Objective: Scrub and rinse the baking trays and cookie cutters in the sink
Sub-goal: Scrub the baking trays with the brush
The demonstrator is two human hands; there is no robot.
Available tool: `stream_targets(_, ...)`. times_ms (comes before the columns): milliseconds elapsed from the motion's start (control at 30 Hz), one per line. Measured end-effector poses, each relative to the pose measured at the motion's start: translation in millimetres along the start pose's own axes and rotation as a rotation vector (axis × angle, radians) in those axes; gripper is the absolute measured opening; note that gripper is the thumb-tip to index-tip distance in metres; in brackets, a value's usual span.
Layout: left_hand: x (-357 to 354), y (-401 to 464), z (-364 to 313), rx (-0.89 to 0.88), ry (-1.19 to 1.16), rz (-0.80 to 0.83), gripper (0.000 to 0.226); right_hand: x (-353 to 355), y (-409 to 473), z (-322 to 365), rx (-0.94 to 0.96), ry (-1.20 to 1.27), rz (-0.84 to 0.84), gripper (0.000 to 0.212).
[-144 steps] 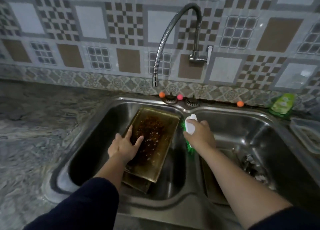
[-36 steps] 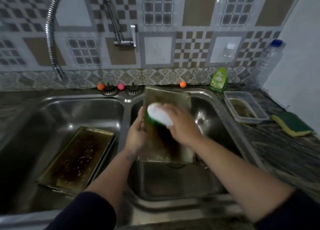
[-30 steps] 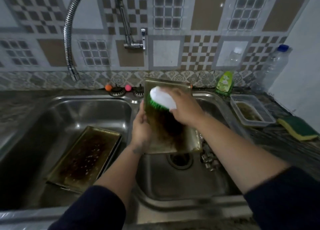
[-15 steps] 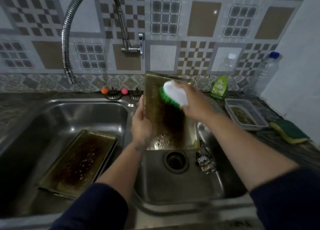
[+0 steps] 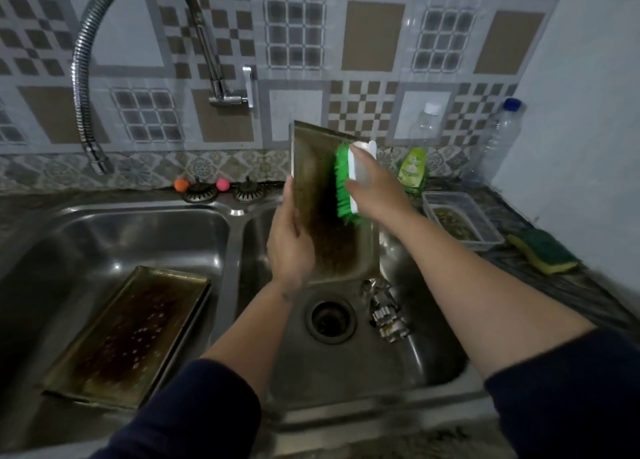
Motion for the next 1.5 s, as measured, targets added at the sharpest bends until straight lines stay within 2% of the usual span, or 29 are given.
stream_targets(100, -15.3, -2.7, -19.6, -0.157, 0.154, 0.091, 0.057, 4.4, -5.2, 21.9, -0.122, 0.386, 0.066, 0.051)
stream_targets(167, -23.7, -9.3, -30.5, -0.231, 0.302, 0.161, 0.060, 8.0, -10.3, 31.9, -0.159, 0.540, 0.092, 0.063)
stream_targets(233, -28.7, -16.2, -34.4, -0.283, 0.449, 0.213, 0.065, 13.3, -13.7, 34.3, -0.141, 0.553, 0.016, 0.076)
stream_targets(300, -29.4, -21.4, -33.9, -0.292, 0.523, 0.268, 0.068, 15.5, -14.1, 28.7, -0.152, 0.575, -0.049, 0.079)
stream_targets(467, -24.5, -29.7, -29.0, -0.294, 0.633, 0.326, 0.068, 9.7, -21.3, 15.4, -0.172, 0.513, 0.028, 0.102)
stream_targets(533, -24.7, -30.9, -29.5, -0.319, 0.670, 0.332, 0.063, 7.5, -21.7, 10.2, -0.160, 0.533, 0.010, 0.102)
stream_targets(667, -25.3, -33.5, -24.7, -0.313, 0.534, 0.370, 0.062, 11.3, -21.3, 0.4, -0.111, 0.511, 0.000, 0.092)
stream_targets(733, -26.0, -32.6, -15.5, -0.242, 0.391, 0.428, 0.059, 16.9, -21.7, -4.3, -0.060, 0.499, 0.018, 0.089)
stream_targets(833, -28.4, -26.9, 2.4, -0.072, 0.231, 0.526, 0.063, 22.3, -25.7, -12.3, -0.066, 0.618, 0.120, 0.093)
stream_targets(933, -25.6, -17.3, 17.9, 0.138, 0.127, 0.488, 0.069, 26.2, -24.7, -29.8, -0.125, 0.742, 0.237, 0.093)
stream_targets(1033, -14.8, -4.4, 29.6, 0.212, 0.040, 0.439, 0.060, 30.9, -29.6, -51.4, -0.187, 0.762, 0.325, 0.104)
stream_targets(1133, -6.3, 1.3, 34.4, 0.207, -0.113, 0.472, 0.060, 33.2, -32.9, -70.3, -0.209, 0.719, 0.339, 0.100)
stream_targets(1233, 3.1, 0.0, 37.8, 0.159, -0.117, 0.425, 0.063, 32.4, -29.7, -80.7, -0.194, 0.596, 0.284, 0.085)
stream_targets(1367, 18.9, -1.7, 41.6, 0.159, -0.145, 0.299, 0.056, 31.3, -18.2, -99.4, -0.209, 0.316, 0.097, 0.083)
stream_targets(1500, 19.3, -0.2, 37.3, 0.150, -0.132, 0.233, 0.051, 18.8, -13.4, -100.9, -0.160, -0.099, -0.131, 0.084)
Point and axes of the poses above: each hand's wrist, its own y-axis towards the middle knuckle, its own x-axis out of the back of the hand, z = x × y, the point moved 4 cm from there along y, towards the middle knuckle, and after that the axes turned 10 degrees about -x, right-handed, at the moved point
